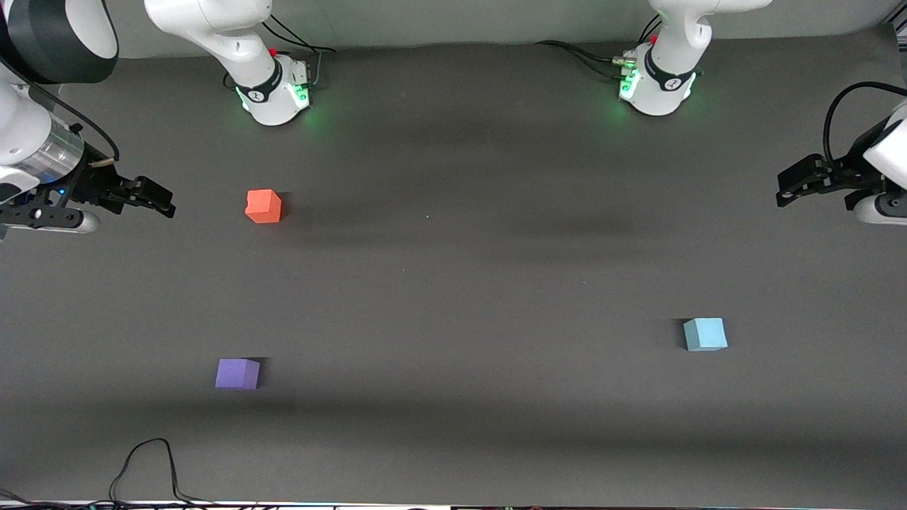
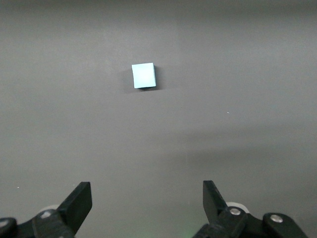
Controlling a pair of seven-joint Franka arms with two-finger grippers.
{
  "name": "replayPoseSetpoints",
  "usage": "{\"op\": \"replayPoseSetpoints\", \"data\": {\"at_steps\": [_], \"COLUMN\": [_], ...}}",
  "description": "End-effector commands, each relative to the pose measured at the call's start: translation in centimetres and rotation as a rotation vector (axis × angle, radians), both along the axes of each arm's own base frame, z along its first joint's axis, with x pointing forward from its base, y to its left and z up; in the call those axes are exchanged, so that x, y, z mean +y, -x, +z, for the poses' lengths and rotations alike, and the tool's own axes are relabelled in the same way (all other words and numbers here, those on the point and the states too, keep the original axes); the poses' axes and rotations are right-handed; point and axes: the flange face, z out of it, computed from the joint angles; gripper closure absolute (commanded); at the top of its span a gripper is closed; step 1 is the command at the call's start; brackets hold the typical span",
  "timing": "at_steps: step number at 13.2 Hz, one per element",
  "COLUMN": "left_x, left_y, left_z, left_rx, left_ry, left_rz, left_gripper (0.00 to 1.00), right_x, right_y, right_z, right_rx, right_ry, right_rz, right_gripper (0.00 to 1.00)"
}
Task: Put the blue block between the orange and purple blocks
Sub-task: 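Reach the open left gripper down over the light-blue cube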
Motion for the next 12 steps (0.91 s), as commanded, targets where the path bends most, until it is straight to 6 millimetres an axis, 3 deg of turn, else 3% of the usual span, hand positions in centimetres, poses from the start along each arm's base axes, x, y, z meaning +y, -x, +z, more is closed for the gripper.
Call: {"op": "replayPoseSetpoints", "data": {"at_steps": [1,8,10,12], "left_x": [-0.2,0.7,2.3,2.5], "left_y": [1.0,0.8,0.2,-1.1], "left_z": [0.3,-0.3,0.0,-0.8], "left_rx": [0.019,0.022,-0.014,-0.034], "left_ry": [0.009,-0.007,-0.006,-0.006], "left_rz": [0.016,0.004,0.029,0.031], "left_gripper": [0.0,0.0,0.0,0.0], "right_x": [-0.5,-1.5,-1.5,-1.6], "right_y": [0.6,0.9,0.9,0.9], "right_z": [1.9,1.5,1.4,1.4], "right_rx": [-0.056,-0.027,-0.027,-0.027], "right_ry": [0.006,0.005,0.005,0.005], "right_rz": [0.006,-0.006,-0.006,-0.008], "right_gripper": [0.0,0.0,0.0,0.0]}}
